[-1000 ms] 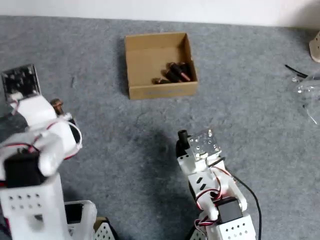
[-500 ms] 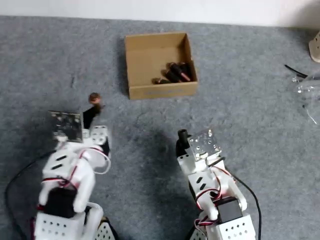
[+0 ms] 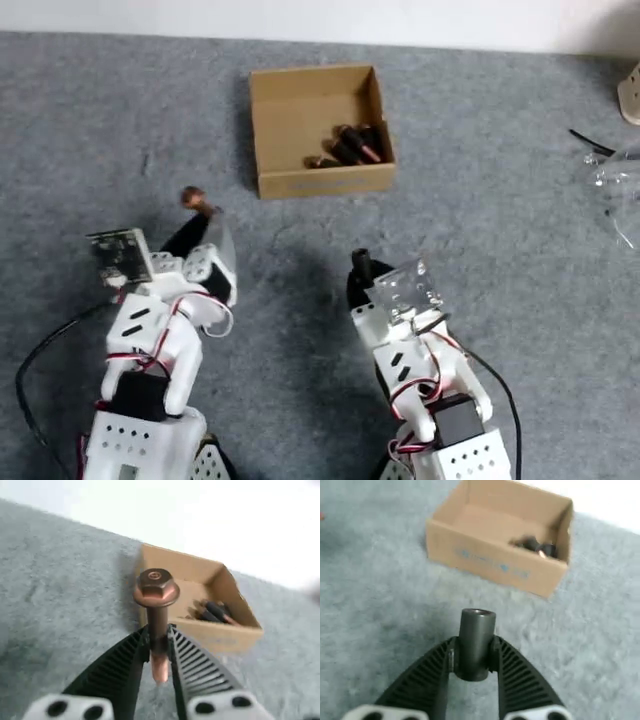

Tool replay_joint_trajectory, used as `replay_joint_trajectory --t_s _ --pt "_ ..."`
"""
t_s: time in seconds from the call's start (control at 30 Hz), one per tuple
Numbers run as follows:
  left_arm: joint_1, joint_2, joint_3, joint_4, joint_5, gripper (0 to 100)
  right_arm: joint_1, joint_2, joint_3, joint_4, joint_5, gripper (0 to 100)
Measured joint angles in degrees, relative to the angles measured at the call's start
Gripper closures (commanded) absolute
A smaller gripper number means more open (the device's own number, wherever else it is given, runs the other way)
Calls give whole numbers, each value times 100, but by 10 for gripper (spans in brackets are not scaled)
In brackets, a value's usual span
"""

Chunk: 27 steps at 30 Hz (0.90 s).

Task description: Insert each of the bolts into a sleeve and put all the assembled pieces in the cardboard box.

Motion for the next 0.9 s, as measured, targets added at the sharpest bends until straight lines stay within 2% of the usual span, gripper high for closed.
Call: replay_joint_trajectory --t_s 0.27,0.43,0.6,0.7,0.9 --pt "-105 0 -545 0 202 996 -651 0 -9 -246 0 993" --pt "448 -26 -756 0 202 996 -1090 0 -44 -290 0 993" --pt "1213 -26 -756 0 202 996 -1152 0 -88 -501 158 993" --pt "1574 -26 -756 264 202 996 -1152 0 -88 -844 202 993" --pt "1688 -35 -756 413 202 996 -1169 0 -88 -1275 202 993"
